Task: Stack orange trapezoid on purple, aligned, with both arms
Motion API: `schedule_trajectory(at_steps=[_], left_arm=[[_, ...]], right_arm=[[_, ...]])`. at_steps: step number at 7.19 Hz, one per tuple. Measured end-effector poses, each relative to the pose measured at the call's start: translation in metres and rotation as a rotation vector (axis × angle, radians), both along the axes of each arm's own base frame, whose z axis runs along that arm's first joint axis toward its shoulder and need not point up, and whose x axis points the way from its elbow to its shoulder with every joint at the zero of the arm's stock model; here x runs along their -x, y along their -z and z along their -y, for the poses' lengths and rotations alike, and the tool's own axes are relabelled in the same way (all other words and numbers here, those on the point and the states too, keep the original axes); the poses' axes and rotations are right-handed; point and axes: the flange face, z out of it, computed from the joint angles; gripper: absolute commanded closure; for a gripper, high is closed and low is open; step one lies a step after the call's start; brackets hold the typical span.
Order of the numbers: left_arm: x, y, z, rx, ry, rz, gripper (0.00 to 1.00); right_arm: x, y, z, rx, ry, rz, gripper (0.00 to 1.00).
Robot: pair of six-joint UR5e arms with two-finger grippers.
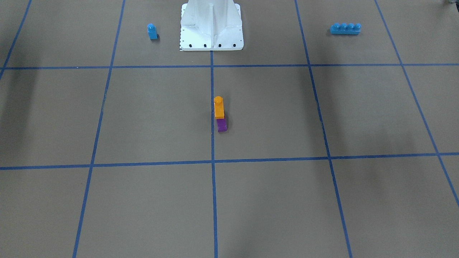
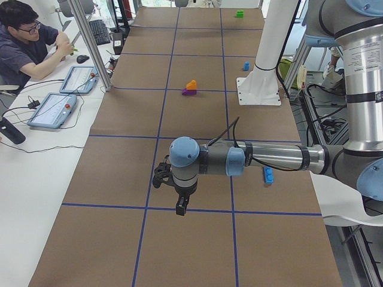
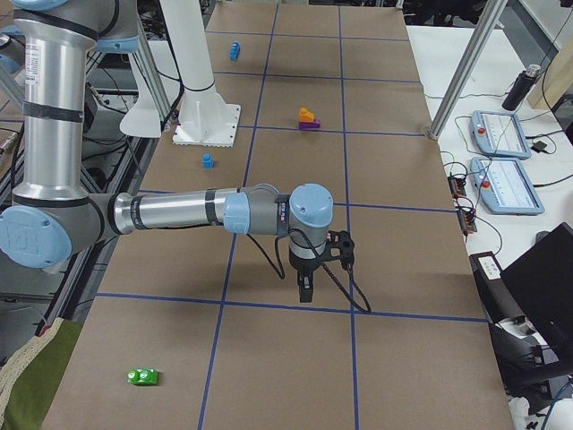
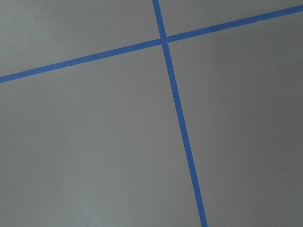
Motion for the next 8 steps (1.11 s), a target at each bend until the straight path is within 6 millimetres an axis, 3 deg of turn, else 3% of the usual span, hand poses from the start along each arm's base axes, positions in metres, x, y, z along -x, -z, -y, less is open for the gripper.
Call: schedule_trajectory(at_steps=[8], left_arm=[[0.0001,-0.007,-0.0006,0.015,0.001,0.001,0.0]], right_arm=[[0.0,-0.0014,-0.0002,0.003,0.0,0.0,0.0]])
